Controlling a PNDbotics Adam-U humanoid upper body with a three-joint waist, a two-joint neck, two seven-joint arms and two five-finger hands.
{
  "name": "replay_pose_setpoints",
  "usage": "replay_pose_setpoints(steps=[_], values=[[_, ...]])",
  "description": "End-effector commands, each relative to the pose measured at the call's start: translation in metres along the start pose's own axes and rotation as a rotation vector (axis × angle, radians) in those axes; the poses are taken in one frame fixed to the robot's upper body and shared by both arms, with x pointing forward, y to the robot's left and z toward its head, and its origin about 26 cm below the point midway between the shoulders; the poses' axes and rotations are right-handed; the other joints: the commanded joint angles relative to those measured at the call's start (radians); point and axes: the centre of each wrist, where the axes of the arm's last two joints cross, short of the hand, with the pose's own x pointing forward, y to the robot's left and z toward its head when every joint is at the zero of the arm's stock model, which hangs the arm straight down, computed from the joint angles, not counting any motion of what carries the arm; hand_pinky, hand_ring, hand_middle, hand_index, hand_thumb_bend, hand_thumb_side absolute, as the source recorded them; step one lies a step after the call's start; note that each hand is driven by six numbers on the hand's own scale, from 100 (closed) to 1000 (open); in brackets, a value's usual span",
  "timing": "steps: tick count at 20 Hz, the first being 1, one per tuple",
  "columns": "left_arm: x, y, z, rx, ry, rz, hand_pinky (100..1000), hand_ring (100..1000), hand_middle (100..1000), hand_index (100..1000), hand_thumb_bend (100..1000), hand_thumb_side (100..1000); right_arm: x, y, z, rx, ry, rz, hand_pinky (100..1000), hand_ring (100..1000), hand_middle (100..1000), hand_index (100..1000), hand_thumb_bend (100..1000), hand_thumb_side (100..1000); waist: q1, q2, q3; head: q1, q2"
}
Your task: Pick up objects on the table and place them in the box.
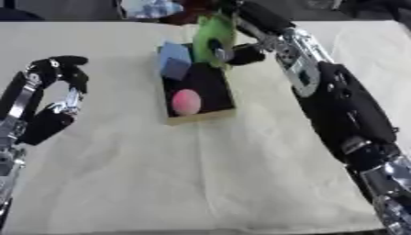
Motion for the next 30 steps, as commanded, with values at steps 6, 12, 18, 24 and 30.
replay_pose_setpoints(steps=[6,12,18,24,30], values=[[0.004,0.004,-0.003,-0.005,-0.021,-0.009,729,537,549,803,100,658,0.002,0.013,-0.008,0.140,-0.041,0.045,993,993,1000,1000,100,652,0.005,-0.028,0.004,-0.002,-0.002],[0.003,0.003,-0.002,-0.009,-0.020,-0.008,729,537,549,804,100,659,0.003,-0.007,-0.007,0.126,-0.062,0.128,1000,1000,1000,1000,100,566,0.001,-0.031,0.003,0.000,-0.002],[0.002,0.002,-0.002,-0.005,-0.015,0.000,729,536,546,802,100,667,0.005,-0.048,0.007,-0.057,-0.078,0.159,1000,1000,1000,1000,100,300,-0.002,-0.028,0.000,0.006,-0.002],[0.002,-0.002,-0.002,0.001,-0.022,0.023,726,535,547,798,100,676,0.001,-0.067,0.065,-0.382,-0.066,-0.042,929,898,936,1000,100,404,-0.007,-0.021,-0.010,0.023,-0.002],[0.004,-0.013,-0.004,0.033,-0.047,0.099,726,544,558,789,100,689,0.002,-0.050,0.136,-0.561,-0.018,-0.397,885,819,862,976,100,492,-0.002,-0.016,-0.023,0.050,-0.002]])
